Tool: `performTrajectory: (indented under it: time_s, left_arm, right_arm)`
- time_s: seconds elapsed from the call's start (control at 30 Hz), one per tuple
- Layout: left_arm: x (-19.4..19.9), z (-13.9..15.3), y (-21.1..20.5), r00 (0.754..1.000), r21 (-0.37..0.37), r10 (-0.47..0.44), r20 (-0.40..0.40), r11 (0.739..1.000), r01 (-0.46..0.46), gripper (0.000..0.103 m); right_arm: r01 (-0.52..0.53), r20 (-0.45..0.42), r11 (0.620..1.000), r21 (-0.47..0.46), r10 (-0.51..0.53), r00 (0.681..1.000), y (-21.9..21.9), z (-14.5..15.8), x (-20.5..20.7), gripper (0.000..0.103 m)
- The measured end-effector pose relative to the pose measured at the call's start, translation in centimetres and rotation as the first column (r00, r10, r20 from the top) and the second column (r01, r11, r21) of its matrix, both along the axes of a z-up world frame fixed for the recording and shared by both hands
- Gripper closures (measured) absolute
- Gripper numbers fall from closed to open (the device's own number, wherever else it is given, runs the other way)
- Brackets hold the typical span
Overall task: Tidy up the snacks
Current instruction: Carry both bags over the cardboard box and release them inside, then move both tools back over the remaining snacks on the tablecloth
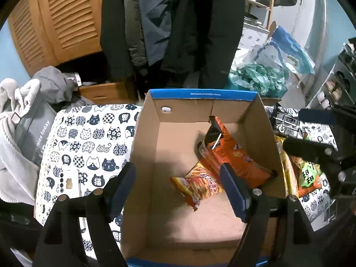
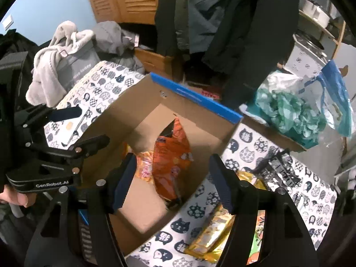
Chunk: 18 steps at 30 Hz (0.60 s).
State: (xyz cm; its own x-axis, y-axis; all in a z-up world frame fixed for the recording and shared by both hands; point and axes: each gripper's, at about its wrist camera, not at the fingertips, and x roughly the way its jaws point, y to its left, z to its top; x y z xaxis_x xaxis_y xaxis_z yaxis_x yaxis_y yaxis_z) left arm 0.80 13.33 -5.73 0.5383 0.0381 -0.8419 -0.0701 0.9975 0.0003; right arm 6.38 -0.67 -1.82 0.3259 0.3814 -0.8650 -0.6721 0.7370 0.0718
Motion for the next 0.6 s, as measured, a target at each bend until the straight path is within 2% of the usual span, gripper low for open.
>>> performTrajectory:
  time_s: [0.13,0.6]
  left_arm:
    - [0.1,0.1,-0.9,1.000,0.004,-0.020,-0.006,1.000,0.020,0.024]
    - [1.1,0.4,-5.4,0.994,-0.049,-0.102,-0.046,0.994,0.100,0.024]
  right_arm:
    - [0.029,0.015,1.000,0.007,-0.029,0.999,-1.3,0.5,0.2,0.030]
    - [0.102,0.028,0.995,0.001,-0.102,0.994,-8.0,0.5,-0.1,0.030]
